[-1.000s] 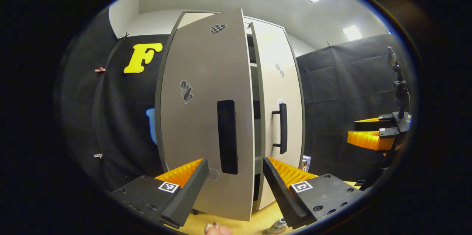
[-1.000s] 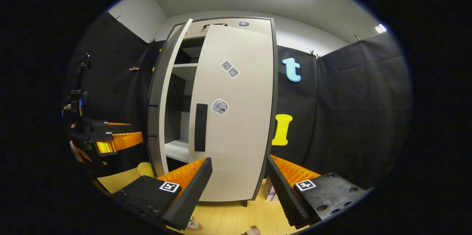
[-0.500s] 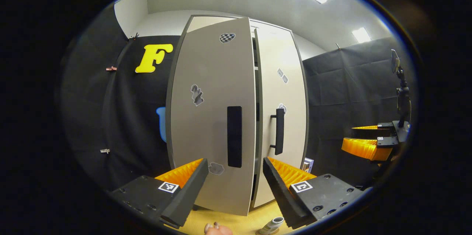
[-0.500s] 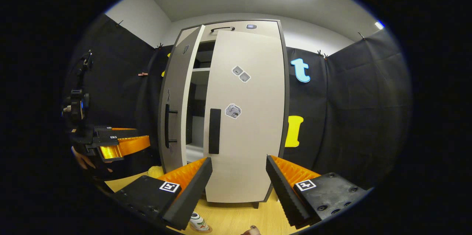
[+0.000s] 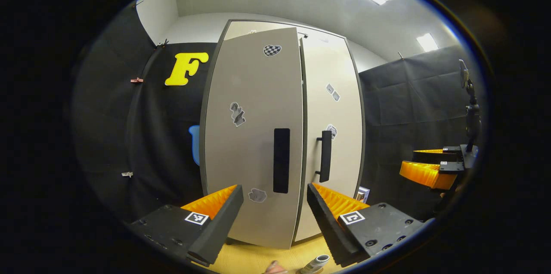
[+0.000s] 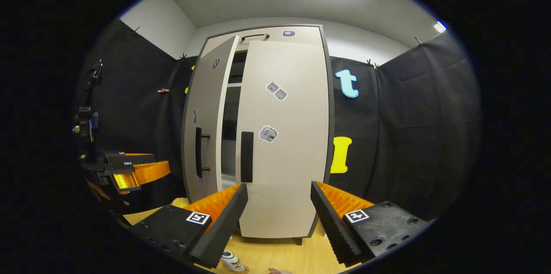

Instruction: Grasp the bottle in the cabinet with the left hand and place it on the coaster, then close the right door with the right hand and the left door with the left hand.

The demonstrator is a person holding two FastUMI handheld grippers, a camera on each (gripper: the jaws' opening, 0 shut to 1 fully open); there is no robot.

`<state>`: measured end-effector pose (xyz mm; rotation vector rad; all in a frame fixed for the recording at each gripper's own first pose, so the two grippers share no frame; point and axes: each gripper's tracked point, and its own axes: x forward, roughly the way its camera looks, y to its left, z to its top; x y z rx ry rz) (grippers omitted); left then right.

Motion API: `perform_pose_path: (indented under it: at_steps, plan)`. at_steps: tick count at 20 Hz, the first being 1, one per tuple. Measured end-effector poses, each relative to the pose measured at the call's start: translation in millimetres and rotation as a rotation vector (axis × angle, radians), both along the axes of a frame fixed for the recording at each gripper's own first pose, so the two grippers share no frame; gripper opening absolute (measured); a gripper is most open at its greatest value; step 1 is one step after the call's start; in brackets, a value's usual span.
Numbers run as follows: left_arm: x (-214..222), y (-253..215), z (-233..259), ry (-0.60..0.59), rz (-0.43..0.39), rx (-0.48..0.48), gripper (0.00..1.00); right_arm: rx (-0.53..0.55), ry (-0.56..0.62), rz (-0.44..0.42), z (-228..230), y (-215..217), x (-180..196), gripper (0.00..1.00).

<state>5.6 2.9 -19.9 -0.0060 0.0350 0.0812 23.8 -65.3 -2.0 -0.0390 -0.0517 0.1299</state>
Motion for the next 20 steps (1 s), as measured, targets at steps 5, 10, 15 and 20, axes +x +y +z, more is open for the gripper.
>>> perform_pose_path:
  at_steps: [5, 10, 15, 20]
  plan:
    - [-1, -1, -3, 0.004, -0.001, -0.006, 0.94, -0.016, -0.002, 0.031, 0, 6, 0, 0.97]
    - [-1, -6, 2, -0.012, -0.006, 0.007, 0.94, -0.028, 0.0, 0.042, -2, 7, 3, 0.97]
    - [-1, -7, -3, 0.003, -0.004, 0.012, 0.95, -0.026, 0.001, 0.042, -3, 4, 6, 0.98]
    - [1, -12, -9, 0.014, -0.01, 0.005, 0.94, -0.022, -0.005, 0.047, -1, 2, 8, 0.97]
